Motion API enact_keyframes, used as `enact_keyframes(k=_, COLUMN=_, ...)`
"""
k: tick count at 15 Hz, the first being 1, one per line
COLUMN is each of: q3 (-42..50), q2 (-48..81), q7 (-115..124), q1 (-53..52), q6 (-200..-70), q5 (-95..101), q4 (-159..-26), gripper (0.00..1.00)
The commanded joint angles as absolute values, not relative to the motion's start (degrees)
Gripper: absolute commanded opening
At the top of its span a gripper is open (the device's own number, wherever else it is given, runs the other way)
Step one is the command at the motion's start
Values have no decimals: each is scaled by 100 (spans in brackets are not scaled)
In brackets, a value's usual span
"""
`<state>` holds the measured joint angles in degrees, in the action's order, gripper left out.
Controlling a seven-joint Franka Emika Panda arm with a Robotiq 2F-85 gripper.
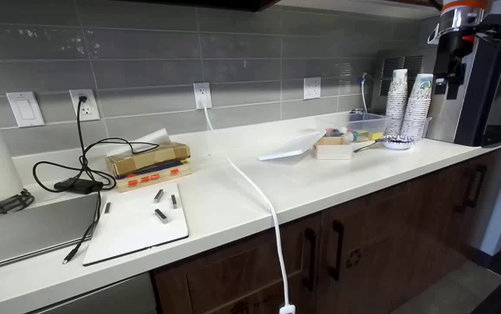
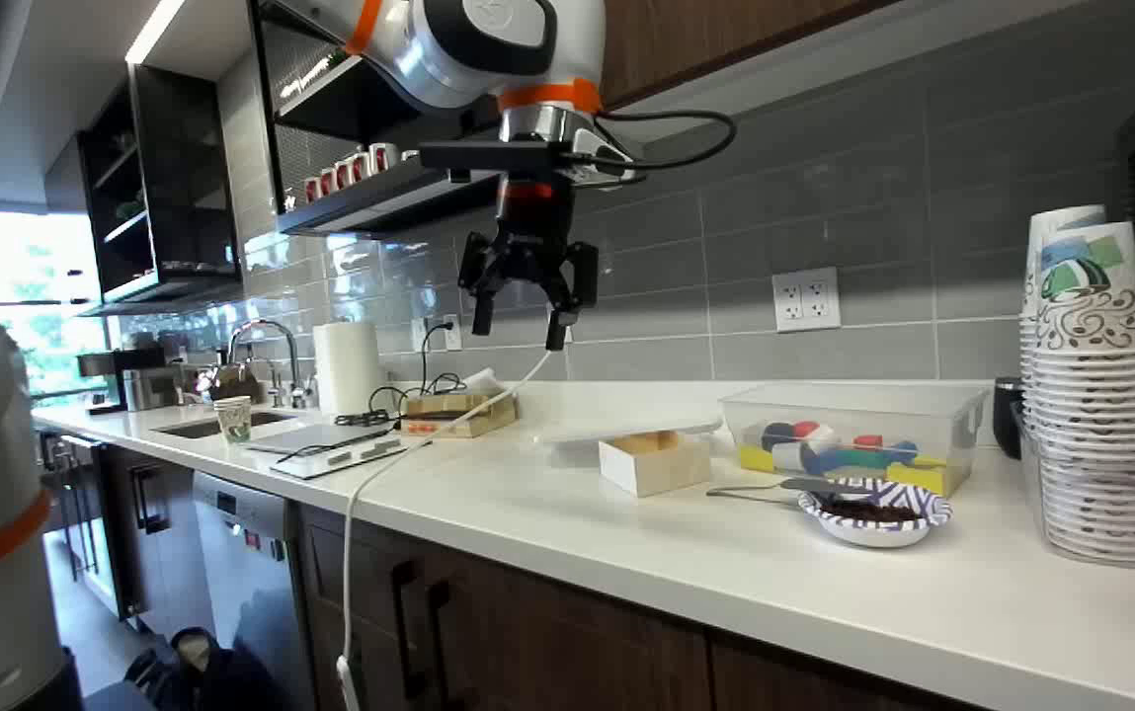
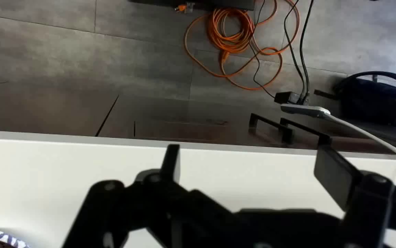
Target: Stir in the bowl
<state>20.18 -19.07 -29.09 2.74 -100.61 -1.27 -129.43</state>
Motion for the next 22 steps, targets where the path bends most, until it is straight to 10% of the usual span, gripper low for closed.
enact_keyframes(k=1, q3=1854, q2=-1883, q7=-2957, q1=458, q6=-10051, q5=-180, q4=-12934, gripper=100)
enact_keyframes(k=22, q3=1384, q2=997, q7=281, q1=886, q6=-12494, q5=-2680, q4=-11120, gripper=100)
